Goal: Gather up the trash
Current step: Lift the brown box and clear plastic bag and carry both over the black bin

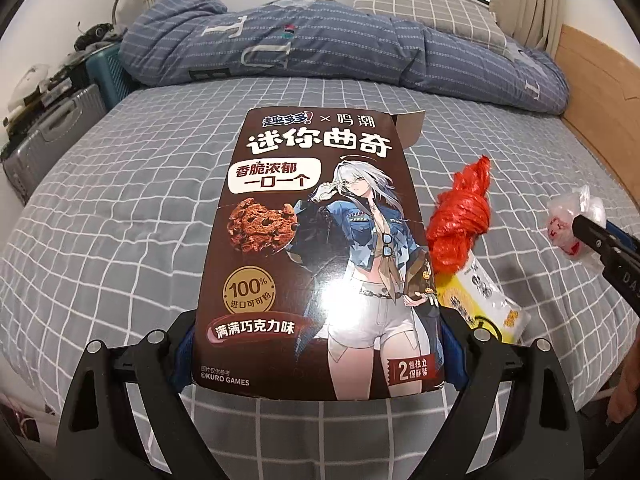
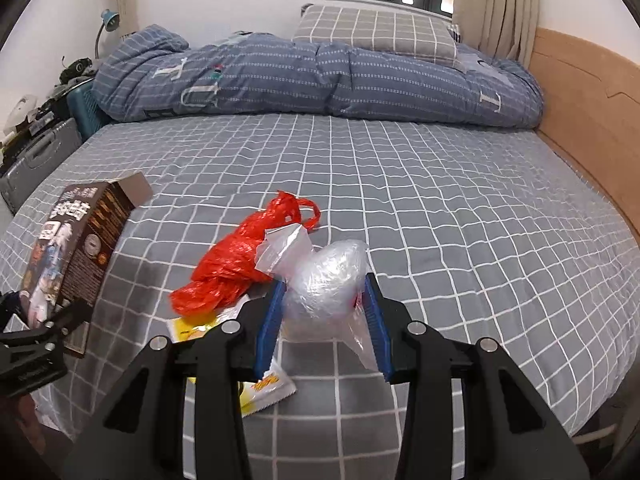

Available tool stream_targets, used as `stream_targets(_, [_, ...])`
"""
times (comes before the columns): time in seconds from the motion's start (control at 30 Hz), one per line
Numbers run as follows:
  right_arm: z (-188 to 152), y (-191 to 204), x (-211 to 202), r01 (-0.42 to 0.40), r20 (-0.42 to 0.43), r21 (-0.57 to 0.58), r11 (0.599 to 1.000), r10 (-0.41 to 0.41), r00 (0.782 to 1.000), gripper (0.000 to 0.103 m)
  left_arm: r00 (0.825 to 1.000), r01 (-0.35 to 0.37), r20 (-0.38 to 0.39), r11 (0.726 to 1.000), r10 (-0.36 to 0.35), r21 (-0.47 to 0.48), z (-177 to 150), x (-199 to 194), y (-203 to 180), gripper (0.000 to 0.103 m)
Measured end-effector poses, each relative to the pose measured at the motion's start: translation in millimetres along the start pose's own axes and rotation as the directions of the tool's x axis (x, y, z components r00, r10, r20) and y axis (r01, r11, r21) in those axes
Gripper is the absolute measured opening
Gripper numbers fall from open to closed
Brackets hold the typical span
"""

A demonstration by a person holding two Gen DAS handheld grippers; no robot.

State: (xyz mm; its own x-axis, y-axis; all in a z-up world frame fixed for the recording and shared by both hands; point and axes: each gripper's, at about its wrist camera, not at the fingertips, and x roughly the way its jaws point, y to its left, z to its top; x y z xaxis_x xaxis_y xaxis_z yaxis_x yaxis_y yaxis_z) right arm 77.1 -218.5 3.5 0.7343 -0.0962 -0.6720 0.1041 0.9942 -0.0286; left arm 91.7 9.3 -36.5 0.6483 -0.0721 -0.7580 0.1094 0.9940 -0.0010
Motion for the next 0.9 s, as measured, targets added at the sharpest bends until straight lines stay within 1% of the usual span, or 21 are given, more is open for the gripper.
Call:
stream_targets(0.1, [-4.0, 5.0, -9.5, -0.009, 0.001, -0.012, 1.0, 0.009, 1.0, 0.038, 1.0, -0.001, 0.0, 1.0, 0.001, 0.006, -6.9, -5.9, -1.9, 0.088])
stream_targets(0.27, [-12.7, 10.9, -22.4, -0.025, -0.003, -0.015, 1.0, 0.025, 1.0, 0.038, 1.0, 0.008, 0.0, 1.0, -0.008, -0.019, -16.6, -16.0, 0.9, 0.088])
stream_targets(0.4, [-25.3, 15.9, -32.8, -0.033, -0.014, -0.018, 0.999, 0.032, 0.999, 0.038, 1.0, 0.008, -0.002, 1.0, -0.008, -0.005, -27.9, -22.1, -3.7, 0.088])
stream_targets(0.67, [-40.5, 14.3, -48.6, -0.043, -0.034, 0.017, 0.999, 0.043, 0.998, 0.038, 1.0, 0.017, -0.013, 1.0, -0.017, -0.014, -46.4, -38.9, -2.0, 0.088])
stream_targets(0.9, [-51.7, 24.0, -68.7, -0.041, -0.02, 0.003, 0.999, 0.041, 0.999, 0.038, 0.999, 0.032, -0.02, 0.999, -0.033, -0.027, -59.6, -54.3, 2.1, 0.088])
